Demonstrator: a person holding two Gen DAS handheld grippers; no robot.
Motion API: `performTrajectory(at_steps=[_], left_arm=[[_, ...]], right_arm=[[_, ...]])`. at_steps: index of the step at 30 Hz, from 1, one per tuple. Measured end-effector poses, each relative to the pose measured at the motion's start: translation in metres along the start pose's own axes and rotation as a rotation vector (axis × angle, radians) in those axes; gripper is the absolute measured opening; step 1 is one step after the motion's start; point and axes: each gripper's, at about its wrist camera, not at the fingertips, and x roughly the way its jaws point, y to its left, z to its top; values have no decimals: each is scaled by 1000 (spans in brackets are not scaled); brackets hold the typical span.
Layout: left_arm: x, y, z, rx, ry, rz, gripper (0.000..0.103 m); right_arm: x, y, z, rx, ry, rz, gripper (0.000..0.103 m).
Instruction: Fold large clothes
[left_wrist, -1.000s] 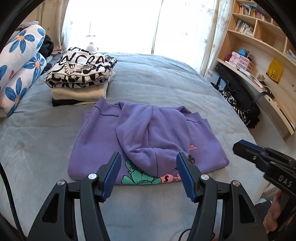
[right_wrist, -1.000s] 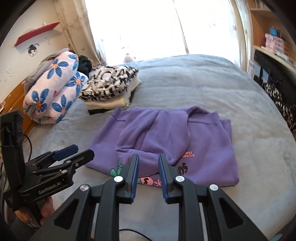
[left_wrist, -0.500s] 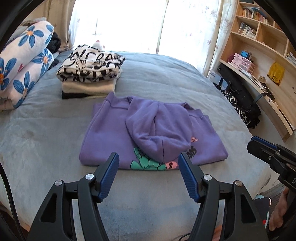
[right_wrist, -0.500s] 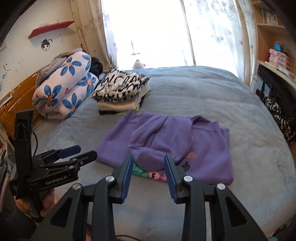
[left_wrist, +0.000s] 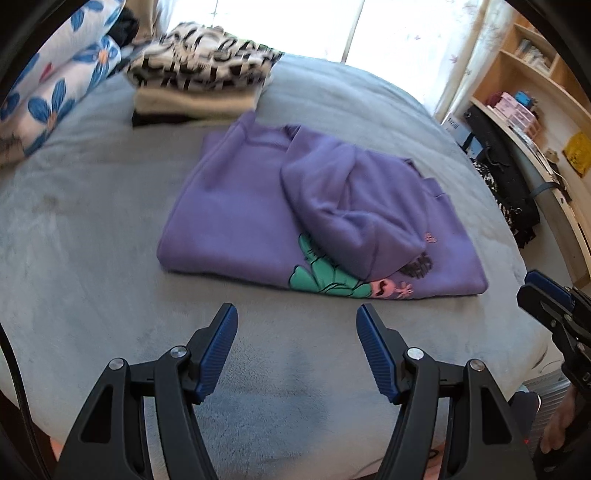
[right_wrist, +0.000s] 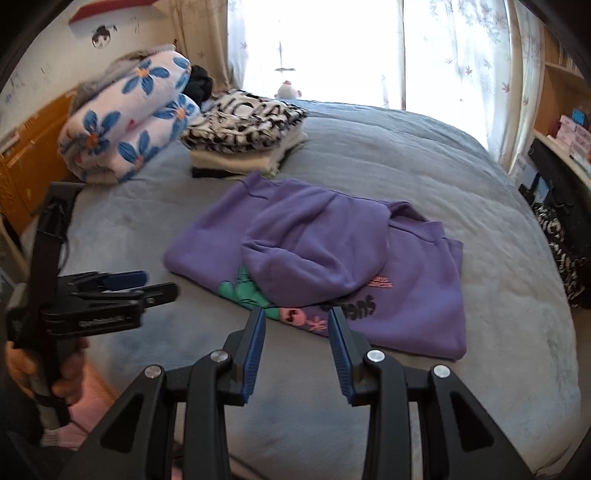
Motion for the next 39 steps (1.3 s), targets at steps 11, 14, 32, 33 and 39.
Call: performTrajectory(at_steps=[11, 14, 32, 33, 39], left_arm=[[76, 37, 6, -172, 84, -98, 65], [93, 46, 10, -219, 90, -118, 65], [147, 80, 68, -374, -71, -174, 60], [143, 77, 69, -357, -97, -149, 56], [118, 54, 76, -250, -244, -61, 26]], right_arm=[[61, -22, 8, 187, -97, -26, 35], [79, -22, 13, 186, -78, -24, 35], [151, -16, 49, 175, -36, 4, 35], [155, -15, 52, 167, -35, -7, 35], [186, -6, 60, 123, -7, -42, 35]])
